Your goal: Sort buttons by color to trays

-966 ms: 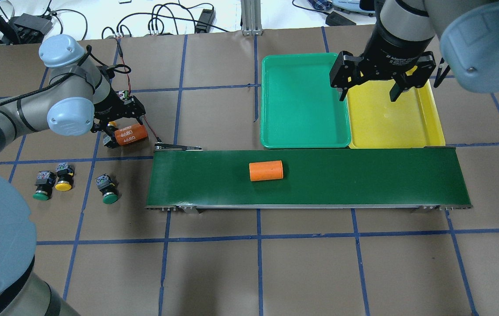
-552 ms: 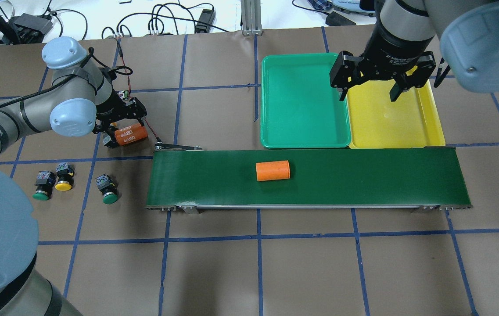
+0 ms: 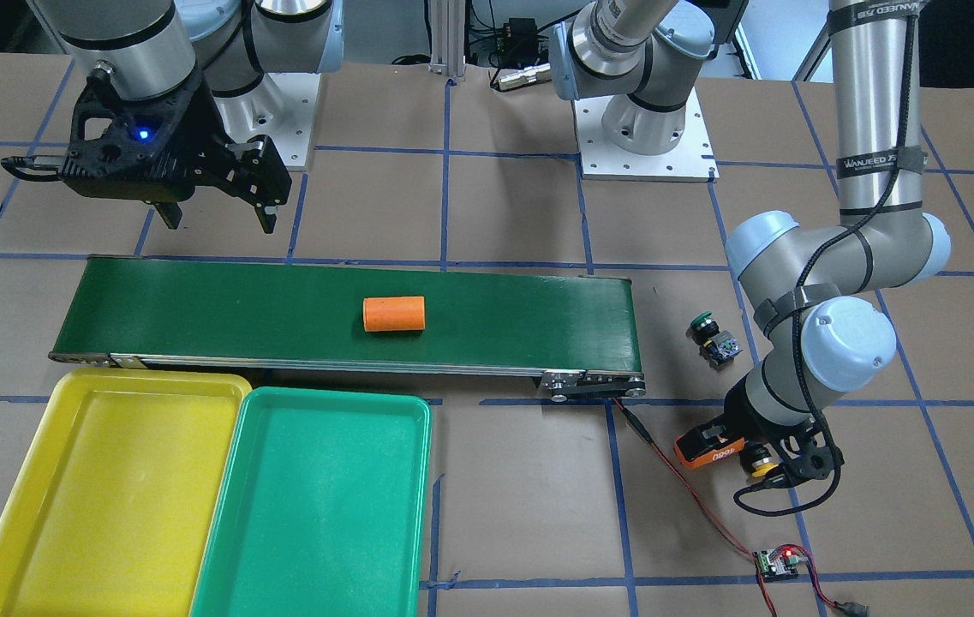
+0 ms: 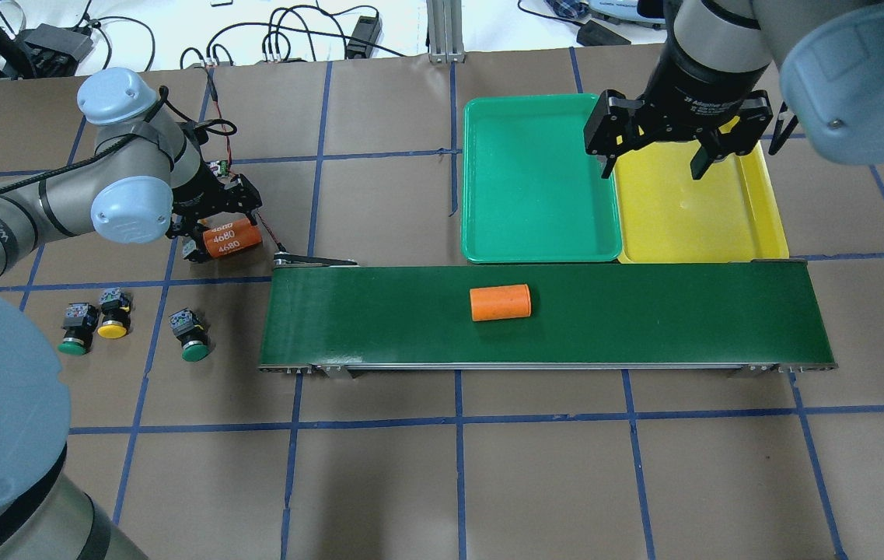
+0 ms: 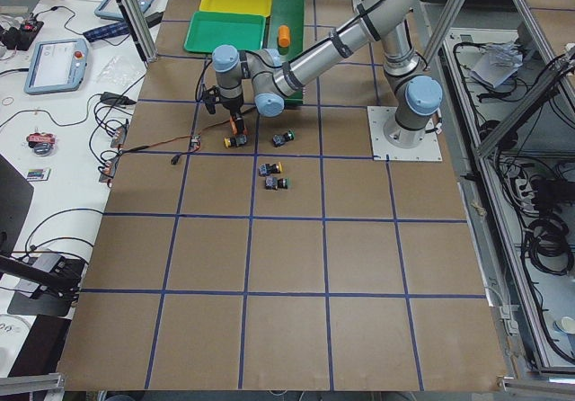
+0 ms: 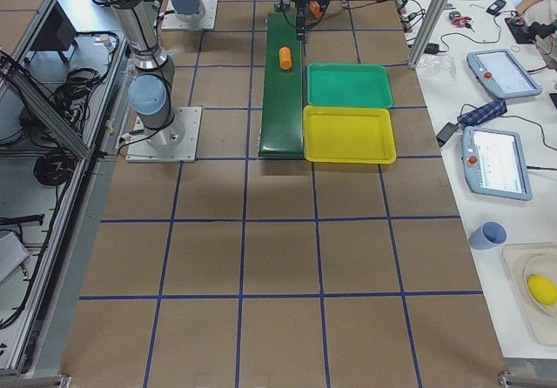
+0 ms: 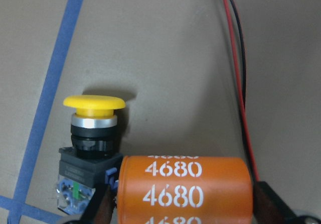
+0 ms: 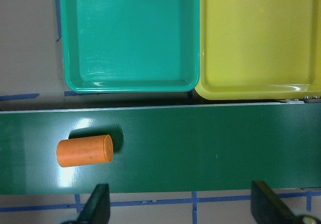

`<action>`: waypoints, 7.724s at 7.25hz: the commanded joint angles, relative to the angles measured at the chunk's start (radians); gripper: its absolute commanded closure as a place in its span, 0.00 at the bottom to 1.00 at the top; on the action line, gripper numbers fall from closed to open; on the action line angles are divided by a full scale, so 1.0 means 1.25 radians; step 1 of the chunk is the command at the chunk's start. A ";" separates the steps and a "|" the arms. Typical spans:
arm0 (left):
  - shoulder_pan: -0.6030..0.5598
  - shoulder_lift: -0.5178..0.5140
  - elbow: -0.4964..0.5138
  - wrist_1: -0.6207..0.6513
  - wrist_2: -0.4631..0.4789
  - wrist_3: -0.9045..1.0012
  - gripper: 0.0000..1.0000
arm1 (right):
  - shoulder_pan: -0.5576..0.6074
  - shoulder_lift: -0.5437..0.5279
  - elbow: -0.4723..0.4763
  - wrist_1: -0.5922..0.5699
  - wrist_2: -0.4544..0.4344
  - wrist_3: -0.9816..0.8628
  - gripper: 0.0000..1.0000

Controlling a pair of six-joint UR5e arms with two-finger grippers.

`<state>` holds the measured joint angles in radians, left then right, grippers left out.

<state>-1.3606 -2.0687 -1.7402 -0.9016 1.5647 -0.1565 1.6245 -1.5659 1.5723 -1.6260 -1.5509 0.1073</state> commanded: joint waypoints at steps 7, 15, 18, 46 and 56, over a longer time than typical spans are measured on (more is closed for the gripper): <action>-0.012 0.075 -0.004 -0.047 -0.061 0.031 1.00 | 0.000 0.001 0.000 0.001 -0.001 -0.001 0.00; -0.147 0.276 -0.186 -0.111 -0.048 0.120 1.00 | 0.000 -0.001 0.000 0.002 -0.001 -0.001 0.00; -0.151 0.265 -0.193 -0.111 -0.058 0.122 0.95 | 0.000 -0.001 0.000 0.002 -0.001 -0.001 0.00; 0.045 0.150 -0.040 -0.134 -0.021 0.191 1.00 | 0.000 -0.001 -0.006 0.004 -0.009 -0.005 0.00; -0.146 0.322 -0.253 -0.144 -0.058 0.193 0.63 | -0.006 -0.001 -0.001 0.004 -0.004 -0.005 0.00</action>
<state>-1.5457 -1.6533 -2.0578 -1.0843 1.4949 0.0862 1.6170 -1.5664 1.5708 -1.6215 -1.5542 0.1013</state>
